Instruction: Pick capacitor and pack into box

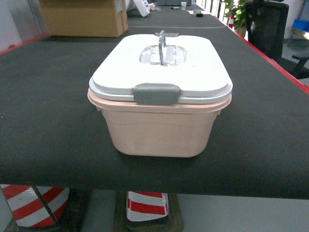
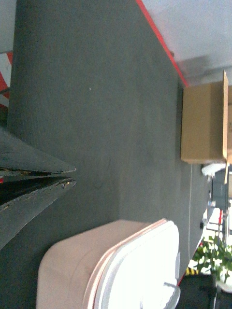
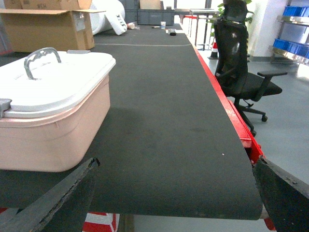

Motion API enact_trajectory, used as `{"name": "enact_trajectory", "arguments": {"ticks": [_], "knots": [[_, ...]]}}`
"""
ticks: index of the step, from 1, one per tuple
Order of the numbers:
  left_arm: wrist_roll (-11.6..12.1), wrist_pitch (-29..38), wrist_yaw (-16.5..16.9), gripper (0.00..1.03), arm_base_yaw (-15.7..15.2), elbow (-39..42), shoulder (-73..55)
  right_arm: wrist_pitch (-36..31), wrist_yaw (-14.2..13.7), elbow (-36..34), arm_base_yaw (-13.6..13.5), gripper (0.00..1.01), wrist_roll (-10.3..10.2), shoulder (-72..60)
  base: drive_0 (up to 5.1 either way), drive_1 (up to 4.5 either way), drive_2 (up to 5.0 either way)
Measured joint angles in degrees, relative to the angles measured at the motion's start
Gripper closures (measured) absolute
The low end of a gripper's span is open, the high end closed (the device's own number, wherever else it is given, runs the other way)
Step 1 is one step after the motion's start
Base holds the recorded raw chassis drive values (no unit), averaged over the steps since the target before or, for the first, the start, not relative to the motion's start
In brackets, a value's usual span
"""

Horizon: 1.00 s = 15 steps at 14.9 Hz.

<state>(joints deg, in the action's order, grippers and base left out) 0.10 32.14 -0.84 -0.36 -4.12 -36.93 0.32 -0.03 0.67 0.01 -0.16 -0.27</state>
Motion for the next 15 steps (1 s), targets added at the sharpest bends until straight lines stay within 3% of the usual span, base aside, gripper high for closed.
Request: {"name": "enact_trajectory", "arguments": {"ticks": [3,4,15], "knots": [[0.00,-4.52,0.81,1.01,0.50,1.57,6.43,-0.02,0.02,0.00,0.00,0.03,0.02,0.00,0.0,0.00,0.0],[0.00,-2.54,0.85,1.01,0.44,3.39,7.15,-0.02,0.02,0.00,0.00,0.03,0.02,0.00,0.0,0.00,0.0],[0.00,-20.57,0.83,1.01,0.44,3.39,25.53,0.00,0.02,0.00,0.00,0.03,0.02,0.00,0.0,0.00,0.0]]}}
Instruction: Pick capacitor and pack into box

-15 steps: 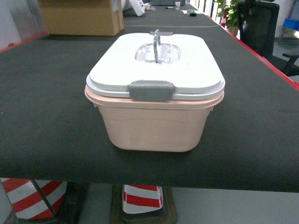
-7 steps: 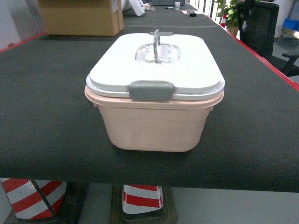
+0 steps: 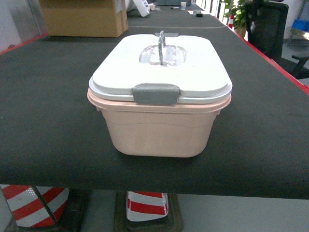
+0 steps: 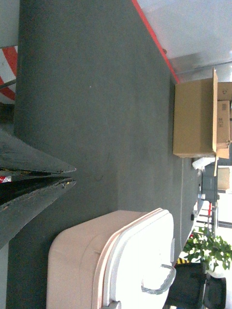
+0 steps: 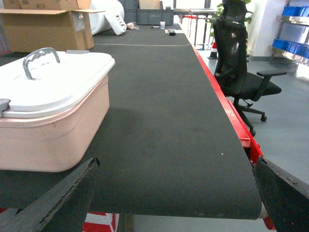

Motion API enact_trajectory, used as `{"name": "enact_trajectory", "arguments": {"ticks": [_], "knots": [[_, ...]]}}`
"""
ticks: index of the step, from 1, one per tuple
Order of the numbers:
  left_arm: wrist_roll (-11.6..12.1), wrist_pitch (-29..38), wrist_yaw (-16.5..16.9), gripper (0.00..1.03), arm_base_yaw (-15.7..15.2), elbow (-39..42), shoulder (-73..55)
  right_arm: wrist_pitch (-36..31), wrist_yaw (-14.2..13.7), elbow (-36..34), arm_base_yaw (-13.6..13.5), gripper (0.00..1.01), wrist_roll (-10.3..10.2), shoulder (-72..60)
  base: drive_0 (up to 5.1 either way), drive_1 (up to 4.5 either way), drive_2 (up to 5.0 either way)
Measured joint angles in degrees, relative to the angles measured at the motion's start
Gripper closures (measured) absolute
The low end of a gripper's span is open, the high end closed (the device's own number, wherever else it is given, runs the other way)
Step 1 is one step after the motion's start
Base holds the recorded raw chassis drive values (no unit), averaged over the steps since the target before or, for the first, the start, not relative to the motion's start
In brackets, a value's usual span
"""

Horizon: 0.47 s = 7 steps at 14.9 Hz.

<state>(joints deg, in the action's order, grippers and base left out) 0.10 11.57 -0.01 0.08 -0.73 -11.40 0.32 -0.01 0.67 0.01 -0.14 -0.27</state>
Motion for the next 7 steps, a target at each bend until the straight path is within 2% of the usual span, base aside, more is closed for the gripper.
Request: {"name": "enact_trajectory", "arguments": {"ticks": [2,3,4,7], "knots": [[0.00,-1.75,0.00,1.01,0.00,0.00,1.57,-0.02,0.00,0.00,0.00,0.03,-0.02,0.00,0.0,0.00,0.0],[0.02,-9.57,0.00,1.01,0.00,-0.04,6.58,0.00,0.00,0.00,0.00,0.03,-0.02,0.00,0.0,0.00,0.0],[0.00,-10.91,0.04,1.01,0.00,-0.04,11.15,0.00,0.00,0.00,0.00,0.03,0.00,0.00,0.0,0.00,0.0],[-0.07,-11.67,-0.02,0.99,-0.02,-0.04,11.04,0.02,-0.02,0.00,0.00,0.03,0.00,0.00,0.0,0.00,0.0]]}}
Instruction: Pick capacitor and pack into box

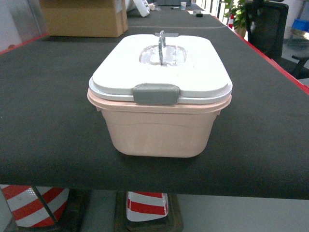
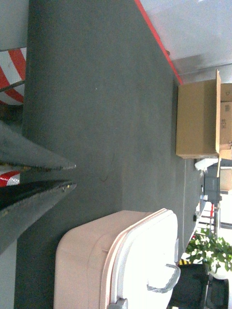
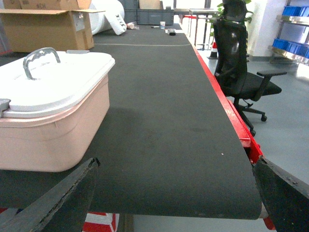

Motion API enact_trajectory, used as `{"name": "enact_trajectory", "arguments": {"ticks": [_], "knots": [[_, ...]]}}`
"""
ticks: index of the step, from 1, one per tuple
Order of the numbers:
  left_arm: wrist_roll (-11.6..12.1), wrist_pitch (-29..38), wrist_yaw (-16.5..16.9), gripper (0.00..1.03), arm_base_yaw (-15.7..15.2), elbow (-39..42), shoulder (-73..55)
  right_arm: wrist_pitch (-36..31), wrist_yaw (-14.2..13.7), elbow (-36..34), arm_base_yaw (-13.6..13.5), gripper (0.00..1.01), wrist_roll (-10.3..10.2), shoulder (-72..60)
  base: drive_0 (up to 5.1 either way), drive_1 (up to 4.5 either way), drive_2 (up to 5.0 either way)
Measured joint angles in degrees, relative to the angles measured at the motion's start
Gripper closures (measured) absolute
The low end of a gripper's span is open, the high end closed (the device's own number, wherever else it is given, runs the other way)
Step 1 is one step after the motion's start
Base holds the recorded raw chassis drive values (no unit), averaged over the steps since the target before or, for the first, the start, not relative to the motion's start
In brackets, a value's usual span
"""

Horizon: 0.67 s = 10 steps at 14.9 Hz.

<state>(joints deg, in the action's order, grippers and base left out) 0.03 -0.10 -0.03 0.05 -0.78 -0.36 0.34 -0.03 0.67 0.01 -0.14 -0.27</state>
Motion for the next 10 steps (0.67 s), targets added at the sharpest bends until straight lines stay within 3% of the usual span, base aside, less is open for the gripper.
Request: {"name": "enact_trajectory", "arguments": {"ticks": [7,8,10], "knots": [[0.00,-0.11,0.02,0.10,0.02,0.00,0.00,-0.04,0.02,0.00,0.00,0.03,0.00,0.00,0.0,0.00,0.0],[0.02,-0.11,0.02,0.04,0.00,0.00,0.00,-0.04,0.02,0.00,0.00,0.03,0.00,0.00,0.0,0.00,0.0],[0.00,-0.11,0.02,0.05,0.02,0.00,0.00,-0.04,0.02,0.00,0.00,0.03,0.00,0.00,0.0,0.00,0.0]]}}
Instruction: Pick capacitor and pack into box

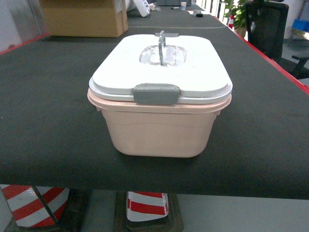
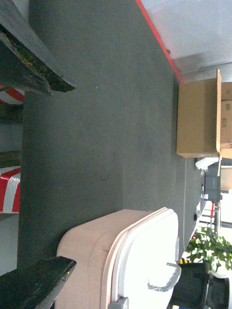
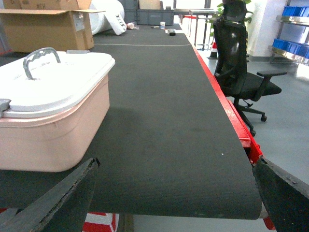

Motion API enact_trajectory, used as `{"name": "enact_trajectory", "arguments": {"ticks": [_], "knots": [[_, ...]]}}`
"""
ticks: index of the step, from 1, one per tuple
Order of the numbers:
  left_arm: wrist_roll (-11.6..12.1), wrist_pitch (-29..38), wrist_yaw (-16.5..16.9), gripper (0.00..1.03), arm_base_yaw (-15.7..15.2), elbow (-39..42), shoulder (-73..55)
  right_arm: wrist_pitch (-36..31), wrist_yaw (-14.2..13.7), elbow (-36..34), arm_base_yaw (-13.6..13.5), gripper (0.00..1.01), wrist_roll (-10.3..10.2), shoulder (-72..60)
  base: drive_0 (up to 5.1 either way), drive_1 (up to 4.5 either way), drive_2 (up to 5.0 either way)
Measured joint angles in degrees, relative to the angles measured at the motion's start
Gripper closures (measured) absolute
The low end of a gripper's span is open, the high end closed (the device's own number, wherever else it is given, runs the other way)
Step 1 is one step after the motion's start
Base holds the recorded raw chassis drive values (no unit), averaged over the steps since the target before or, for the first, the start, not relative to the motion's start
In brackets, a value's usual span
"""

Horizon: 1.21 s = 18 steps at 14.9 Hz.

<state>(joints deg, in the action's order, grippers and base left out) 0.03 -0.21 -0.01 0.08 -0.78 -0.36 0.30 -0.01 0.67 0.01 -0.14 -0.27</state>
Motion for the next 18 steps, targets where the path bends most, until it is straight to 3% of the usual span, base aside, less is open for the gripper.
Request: {"name": "enact_trajectory", "arguments": {"ticks": [18], "knots": [[0.00,0.00,0.00,0.05,-0.02,0.00,0.00,0.00,0.00,0.00,0.00,0.03,0.00,0.00,0.0,0.00,0.0]]}}
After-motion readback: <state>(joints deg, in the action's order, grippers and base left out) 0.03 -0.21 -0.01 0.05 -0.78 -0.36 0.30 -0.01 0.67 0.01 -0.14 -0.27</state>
